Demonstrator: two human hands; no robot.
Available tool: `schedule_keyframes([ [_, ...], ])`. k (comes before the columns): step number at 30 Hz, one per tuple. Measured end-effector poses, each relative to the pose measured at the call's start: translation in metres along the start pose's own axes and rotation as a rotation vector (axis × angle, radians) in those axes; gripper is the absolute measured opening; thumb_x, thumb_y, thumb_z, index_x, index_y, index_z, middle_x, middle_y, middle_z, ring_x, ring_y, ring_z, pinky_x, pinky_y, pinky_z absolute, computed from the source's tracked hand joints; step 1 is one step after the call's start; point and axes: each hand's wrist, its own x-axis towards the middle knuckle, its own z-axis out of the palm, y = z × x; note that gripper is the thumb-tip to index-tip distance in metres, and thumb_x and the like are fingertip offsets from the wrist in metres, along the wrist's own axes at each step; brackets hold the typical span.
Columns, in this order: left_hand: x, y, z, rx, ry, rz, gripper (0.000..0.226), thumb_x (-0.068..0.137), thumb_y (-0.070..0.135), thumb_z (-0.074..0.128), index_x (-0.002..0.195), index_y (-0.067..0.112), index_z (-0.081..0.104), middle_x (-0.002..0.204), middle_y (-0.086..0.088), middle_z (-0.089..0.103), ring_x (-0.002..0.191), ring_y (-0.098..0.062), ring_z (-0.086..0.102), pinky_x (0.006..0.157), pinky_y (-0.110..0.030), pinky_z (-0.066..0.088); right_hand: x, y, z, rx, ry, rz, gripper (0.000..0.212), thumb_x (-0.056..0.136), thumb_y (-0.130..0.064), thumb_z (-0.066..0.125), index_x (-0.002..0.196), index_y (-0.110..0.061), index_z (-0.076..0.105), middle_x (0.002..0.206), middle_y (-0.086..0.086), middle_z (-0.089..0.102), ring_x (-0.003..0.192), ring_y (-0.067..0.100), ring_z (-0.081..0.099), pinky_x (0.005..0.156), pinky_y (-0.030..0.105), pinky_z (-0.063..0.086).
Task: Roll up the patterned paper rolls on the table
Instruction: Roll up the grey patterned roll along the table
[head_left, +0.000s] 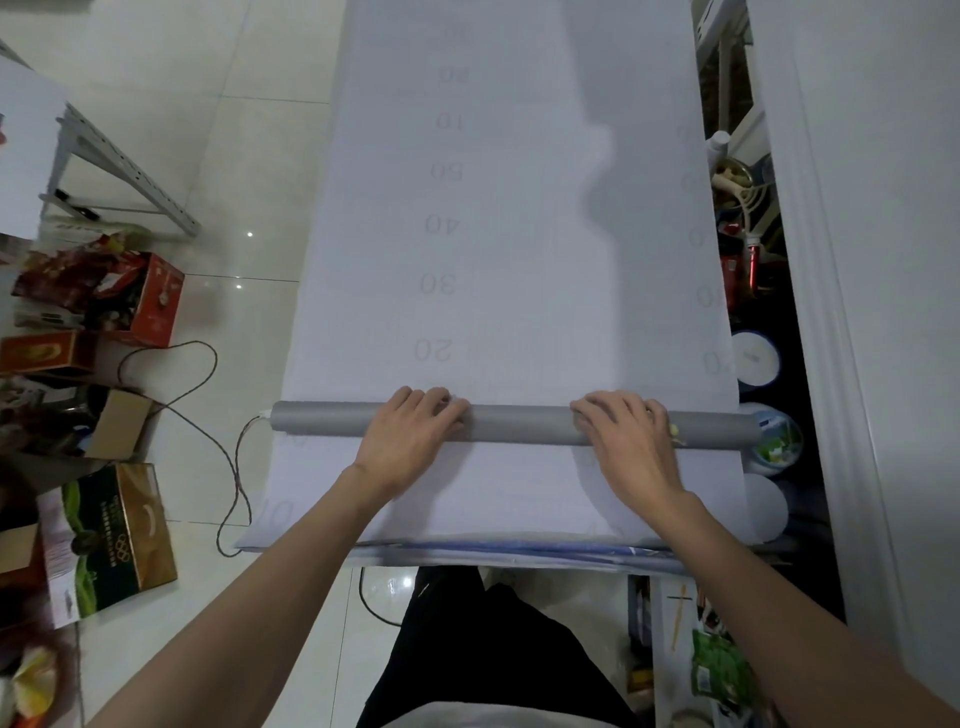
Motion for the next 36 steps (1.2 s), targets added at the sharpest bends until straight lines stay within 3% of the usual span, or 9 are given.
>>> schedule_keyframes([
  [4, -0.003, 0.0, 0.006, 0.08, 0.016, -0.038, 0.043, 0.099, 0.043, 0.05, 0.133, 0.018, 0.051, 0.133, -0.015, 0.048, 0.107, -0.032, 0.049, 0.093, -0.044, 0.04, -0.007, 0.0, 0.002, -0.064, -0.079, 0.003, 0.046, 0.093, -0.042, 0.061, 0.132, -0.017, 0.059, 0.135, 0.014, 0.052, 0.118, 0.035, 0.049, 0.093, 0.046, 0.036],
  [7, -0.005, -0.001, 0.006, 0.097, 0.01, -0.024, 0.053, 0.095, 0.045, 0.058, 0.137, 0.015, 0.047, 0.117, -0.015, 0.052, 0.094, -0.031, 0.05, 0.085, -0.042, 0.043, -0.007, -0.001, 0.001, -0.078, -0.089, 0.002, 0.046, 0.093, -0.045, 0.058, 0.129, -0.017, 0.062, 0.116, 0.009, 0.059, 0.105, 0.033, 0.055, 0.09, 0.047, 0.036],
  [12, -0.001, -0.006, 0.001, 0.045, 0.032, -0.013, 0.034, 0.099, 0.037, 0.052, 0.127, 0.018, 0.049, 0.102, -0.004, 0.061, 0.079, -0.025, 0.053, 0.079, -0.036, 0.043, -0.002, -0.004, 0.001, -0.007, 0.013, 0.089, 0.031, 0.099, -0.041, 0.05, 0.115, -0.018, 0.063, 0.106, 0.0, 0.065, 0.104, 0.026, 0.059, 0.09, 0.042, 0.034],
  [14, -0.002, -0.006, 0.003, 0.056, 0.033, -0.002, 0.03, 0.101, 0.036, 0.046, 0.127, 0.02, 0.049, 0.124, -0.01, 0.057, 0.093, -0.028, 0.055, 0.085, -0.037, 0.043, -0.004, -0.006, 0.004, -0.032, 0.03, 0.069, 0.033, 0.1, -0.038, 0.047, 0.119, -0.018, 0.063, 0.124, 0.005, 0.062, 0.114, 0.028, 0.057, 0.091, 0.044, 0.035],
  [17, -0.004, -0.002, 0.008, 0.122, -0.026, -0.065, 0.054, 0.1, 0.049, 0.045, 0.144, 0.019, 0.042, 0.144, -0.021, 0.04, 0.123, -0.036, 0.043, 0.1, -0.045, 0.04, -0.005, -0.005, 0.009, -0.066, -0.056, 0.07, 0.052, 0.093, -0.045, 0.061, 0.136, -0.016, 0.055, 0.147, 0.015, 0.044, 0.128, 0.034, 0.045, 0.099, 0.047, 0.03],
  [23, 0.0, -0.003, 0.004, 0.103, 0.042, -0.036, 0.042, 0.096, 0.035, 0.061, 0.13, 0.015, 0.051, 0.097, -0.009, 0.056, 0.081, -0.027, 0.049, 0.078, -0.039, 0.044, 0.002, -0.001, 0.005, -0.06, -0.041, 0.087, 0.042, 0.093, -0.045, 0.057, 0.126, -0.019, 0.061, 0.114, 0.004, 0.061, 0.106, 0.03, 0.053, 0.091, 0.045, 0.032],
  [27, 0.0, -0.006, 0.005, 0.076, 0.023, -0.022, 0.036, 0.102, 0.037, 0.047, 0.133, 0.02, 0.045, 0.113, -0.012, 0.057, 0.089, -0.028, 0.053, 0.084, -0.04, 0.043, 0.002, 0.0, 0.006, -0.049, -0.052, 0.103, 0.043, 0.099, -0.047, 0.041, 0.128, -0.022, 0.058, 0.128, 0.003, 0.06, 0.117, 0.029, 0.052, 0.096, 0.046, 0.031],
  [30, 0.001, -0.006, 0.006, 0.119, -0.029, -0.055, 0.056, 0.097, 0.052, 0.049, 0.141, 0.018, 0.044, 0.125, -0.017, 0.047, 0.099, -0.032, 0.049, 0.089, -0.043, 0.042, 0.002, 0.0, 0.007, -0.058, -0.134, 0.105, 0.052, 0.095, -0.049, 0.054, 0.141, -0.024, 0.05, 0.148, 0.014, 0.04, 0.131, 0.034, 0.039, 0.102, 0.049, 0.026],
  [36, 0.006, -0.01, 0.003, 0.059, 0.042, -0.002, 0.036, 0.1, 0.034, 0.051, 0.131, 0.016, 0.05, 0.096, -0.008, 0.058, 0.081, -0.028, 0.051, 0.08, -0.04, 0.044, 0.01, 0.002, -0.002, -0.058, -0.075, 0.124, 0.046, 0.095, -0.052, 0.044, 0.13, -0.023, 0.057, 0.113, 0.001, 0.061, 0.109, 0.025, 0.045, 0.094, 0.046, 0.03],
])
